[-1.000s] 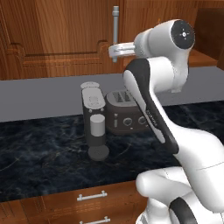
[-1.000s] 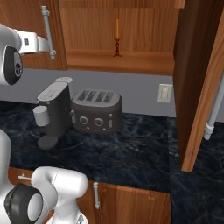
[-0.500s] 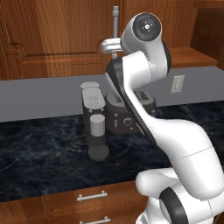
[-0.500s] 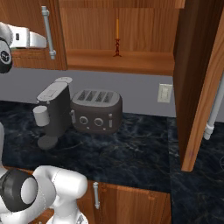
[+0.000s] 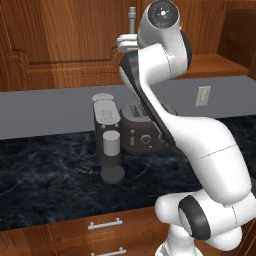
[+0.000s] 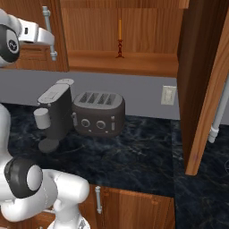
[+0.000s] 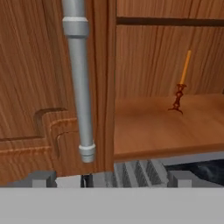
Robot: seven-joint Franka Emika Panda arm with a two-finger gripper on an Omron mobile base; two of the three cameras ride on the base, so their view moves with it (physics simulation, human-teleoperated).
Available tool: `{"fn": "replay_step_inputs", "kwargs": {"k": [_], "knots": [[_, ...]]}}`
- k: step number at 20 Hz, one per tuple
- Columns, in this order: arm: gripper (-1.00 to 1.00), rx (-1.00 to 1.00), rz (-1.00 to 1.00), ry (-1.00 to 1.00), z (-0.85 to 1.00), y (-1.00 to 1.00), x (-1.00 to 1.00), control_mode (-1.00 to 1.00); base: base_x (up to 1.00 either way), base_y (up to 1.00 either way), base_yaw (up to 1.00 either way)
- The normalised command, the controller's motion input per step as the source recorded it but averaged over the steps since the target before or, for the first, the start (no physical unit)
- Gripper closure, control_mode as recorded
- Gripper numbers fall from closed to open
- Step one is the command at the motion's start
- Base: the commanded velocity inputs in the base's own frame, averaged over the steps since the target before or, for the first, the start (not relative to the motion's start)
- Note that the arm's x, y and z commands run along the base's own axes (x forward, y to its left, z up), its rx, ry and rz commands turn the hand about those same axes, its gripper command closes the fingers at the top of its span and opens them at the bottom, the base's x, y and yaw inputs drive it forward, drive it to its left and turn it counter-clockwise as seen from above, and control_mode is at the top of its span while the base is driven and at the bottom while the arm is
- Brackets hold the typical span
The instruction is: Get the candle and the wine from the cabinet and move them to the dining counter.
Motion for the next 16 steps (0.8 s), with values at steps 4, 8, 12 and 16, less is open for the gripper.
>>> {"fn": "replay_step_inputs", "kwargs": {"k": [4, 8, 12, 16], "knots": [[-1.0, 0.14, 0.01, 0.01, 0.0, -0.03, 0.43, -1.0, 0.0, 0.0, 0.0], [-1.0, 0.14, 0.05, 0.0, -0.01, 0.0, 0.5, -1.0, 0.0, 0.0, 0.0], [-1.0, 0.11, 0.03, 0.01, 0.0, 0.05, 0.49, -1.0, 0.0, 0.0, 0.0], [-1.0, 0.05, 0.0, 0.09, 0.0, 0.09, 0.46, -1.0, 0.0, 0.0, 0.0]]}}
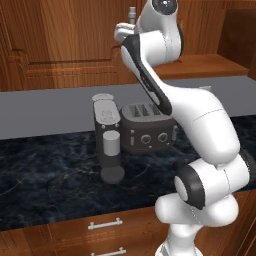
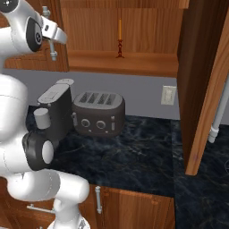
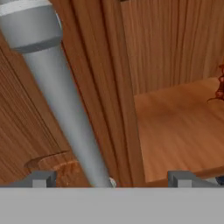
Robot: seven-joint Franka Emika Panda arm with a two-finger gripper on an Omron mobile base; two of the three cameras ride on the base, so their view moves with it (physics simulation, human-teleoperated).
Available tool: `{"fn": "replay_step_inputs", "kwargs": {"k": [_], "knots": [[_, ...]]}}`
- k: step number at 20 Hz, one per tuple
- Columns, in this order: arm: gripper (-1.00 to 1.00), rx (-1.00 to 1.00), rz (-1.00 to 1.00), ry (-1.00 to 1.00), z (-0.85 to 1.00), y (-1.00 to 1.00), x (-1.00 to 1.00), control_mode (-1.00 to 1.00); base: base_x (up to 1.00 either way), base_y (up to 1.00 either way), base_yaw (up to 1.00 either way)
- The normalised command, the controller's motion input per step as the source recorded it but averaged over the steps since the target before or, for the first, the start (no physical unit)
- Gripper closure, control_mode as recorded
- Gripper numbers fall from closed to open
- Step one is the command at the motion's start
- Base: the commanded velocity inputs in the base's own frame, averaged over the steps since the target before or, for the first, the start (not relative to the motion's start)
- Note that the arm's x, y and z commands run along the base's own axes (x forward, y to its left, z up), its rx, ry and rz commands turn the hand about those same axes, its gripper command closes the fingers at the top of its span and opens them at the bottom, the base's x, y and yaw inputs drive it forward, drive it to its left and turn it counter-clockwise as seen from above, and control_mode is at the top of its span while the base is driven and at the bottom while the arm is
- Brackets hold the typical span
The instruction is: Get the candle and the wine from the cabinet and move them to the dining counter.
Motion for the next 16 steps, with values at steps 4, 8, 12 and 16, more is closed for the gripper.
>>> {"fn": "replay_step_inputs", "kwargs": {"k": [4, 8, 12, 16], "knots": [[-1.0, 0.0, 0.0, 0.12, 0.0, 0.12, 0.4, -1.0, 0.0, 0.0, 0.0], [-1.0, 0.0, 0.0, 0.12, 0.0, 0.17, 0.33, -1.0, 0.0, 0.0, 0.0], [-1.0, 0.0, 0.0, 0.07, 0.0, 0.24, 0.32, -1.0, 0.0, 0.0, 0.0], [-1.0, 0.0, 0.0, 0.0, -0.04, 0.14, 0.29, -1.0, 0.0, 0.0, 0.0]]}}
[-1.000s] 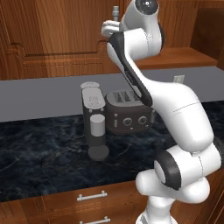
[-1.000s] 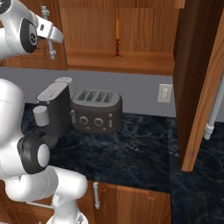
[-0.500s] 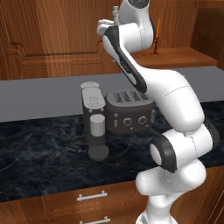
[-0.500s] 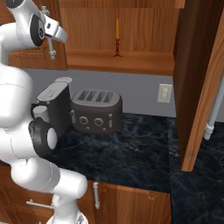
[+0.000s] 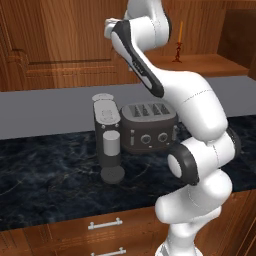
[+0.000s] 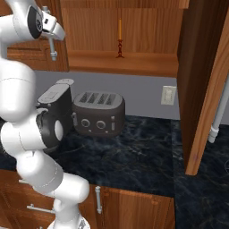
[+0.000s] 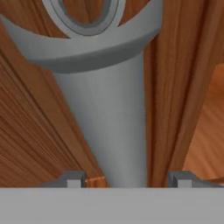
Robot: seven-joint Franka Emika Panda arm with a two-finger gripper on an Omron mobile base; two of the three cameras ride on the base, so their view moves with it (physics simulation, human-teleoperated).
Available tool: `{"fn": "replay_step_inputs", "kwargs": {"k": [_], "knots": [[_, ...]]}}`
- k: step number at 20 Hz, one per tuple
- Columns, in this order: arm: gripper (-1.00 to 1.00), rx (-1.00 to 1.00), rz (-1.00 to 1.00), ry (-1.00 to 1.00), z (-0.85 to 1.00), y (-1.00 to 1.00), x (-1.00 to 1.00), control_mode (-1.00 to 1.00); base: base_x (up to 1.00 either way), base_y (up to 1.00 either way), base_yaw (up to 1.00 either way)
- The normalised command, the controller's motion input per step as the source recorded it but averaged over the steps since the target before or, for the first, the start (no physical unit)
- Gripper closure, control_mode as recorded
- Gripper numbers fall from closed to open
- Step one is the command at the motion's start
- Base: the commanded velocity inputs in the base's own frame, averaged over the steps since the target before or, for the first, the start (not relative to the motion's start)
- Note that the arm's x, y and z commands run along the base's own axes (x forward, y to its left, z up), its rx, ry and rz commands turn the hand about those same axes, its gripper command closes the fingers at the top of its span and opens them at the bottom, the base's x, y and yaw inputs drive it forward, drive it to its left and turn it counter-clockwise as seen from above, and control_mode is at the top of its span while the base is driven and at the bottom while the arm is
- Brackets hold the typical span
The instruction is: Get the candle and the wine from the cabinet and move them to the dining counter.
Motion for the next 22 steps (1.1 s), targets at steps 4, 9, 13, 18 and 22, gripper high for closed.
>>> {"fn": "replay_step_inputs", "kwargs": {"k": [4, 9, 13, 18, 22], "knots": [[1.0, 0.0, 0.0, 0.0, -0.09, 0.03, 0.26, -1.0, 0.0, 0.0, 0.0], [1.0, 0.0, 0.0, 0.0, -0.13, 0.04, 0.26, -1.0, 0.0, 0.0, 0.0], [1.0, 0.0, 0.0, -0.02, -0.15, 0.0, 0.1, -1.0, 0.0, 0.0, 0.0], [1.0, 0.02, 0.01, -0.1, -0.11, 0.03, -0.11, -1.0, 0.0, 0.0, 0.0], [1.0, 0.06, 0.02, -0.01, -0.01, 0.05, -0.17, -1.0, 0.0, 0.0, 0.0]]}}
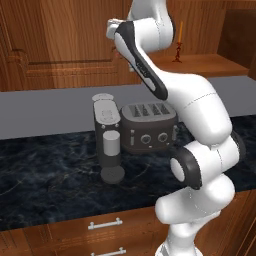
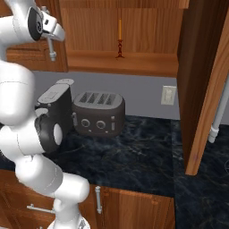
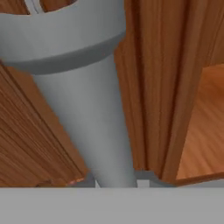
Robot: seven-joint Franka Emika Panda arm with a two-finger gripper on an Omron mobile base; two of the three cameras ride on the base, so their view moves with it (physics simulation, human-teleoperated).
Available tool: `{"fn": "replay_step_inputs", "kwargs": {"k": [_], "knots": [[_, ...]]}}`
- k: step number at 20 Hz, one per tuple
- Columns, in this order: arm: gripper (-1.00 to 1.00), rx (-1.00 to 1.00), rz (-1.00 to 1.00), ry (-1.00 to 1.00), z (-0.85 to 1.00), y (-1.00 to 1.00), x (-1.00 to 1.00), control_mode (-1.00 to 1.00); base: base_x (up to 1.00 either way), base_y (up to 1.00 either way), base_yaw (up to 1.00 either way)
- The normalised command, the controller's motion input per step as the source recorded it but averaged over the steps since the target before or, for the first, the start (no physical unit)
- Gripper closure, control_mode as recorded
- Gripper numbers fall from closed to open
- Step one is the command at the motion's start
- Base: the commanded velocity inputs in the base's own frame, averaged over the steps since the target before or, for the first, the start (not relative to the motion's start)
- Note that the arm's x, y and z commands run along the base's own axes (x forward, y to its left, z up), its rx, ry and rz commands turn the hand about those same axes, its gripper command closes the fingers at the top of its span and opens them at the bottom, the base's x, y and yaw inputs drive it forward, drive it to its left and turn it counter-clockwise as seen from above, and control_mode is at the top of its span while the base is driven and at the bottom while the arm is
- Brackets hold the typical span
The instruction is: Get the candle and the wine from the cabinet and move them to the dining counter.
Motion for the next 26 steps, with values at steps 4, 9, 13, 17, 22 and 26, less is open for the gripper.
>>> {"fn": "replay_step_inputs", "kwargs": {"k": [4, 9, 13, 17, 22, 26], "knots": [[1.0, 0.06, 0.06, 0.0, 0.0, 0.12, -0.44, -1.0, 0.0, 0.0, 0.0], [1.0, 0.04, 0.09, 0.0, 0.08, 0.23, -0.6, -1.0, 0.0, 0.0, 0.0], [1.0, 0.0, 0.1, -0.01, 0.04, 0.33, -0.66, -1.0, 0.0, 0.0, 0.0], [1.0, 0.0, 0.11, -0.07, 0.0, 0.35, -0.73, -1.0, 0.0, 0.0, 0.0], [1.0, 0.0, 0.13, -0.1, 0.0, 0.4, -0.72, -1.0, 0.0, 0.0, 0.0], [1.0, -0.01, 0.18, -0.08, 0.0, 0.4, -0.73, -1.0, 0.0, 0.0, 0.0]]}}
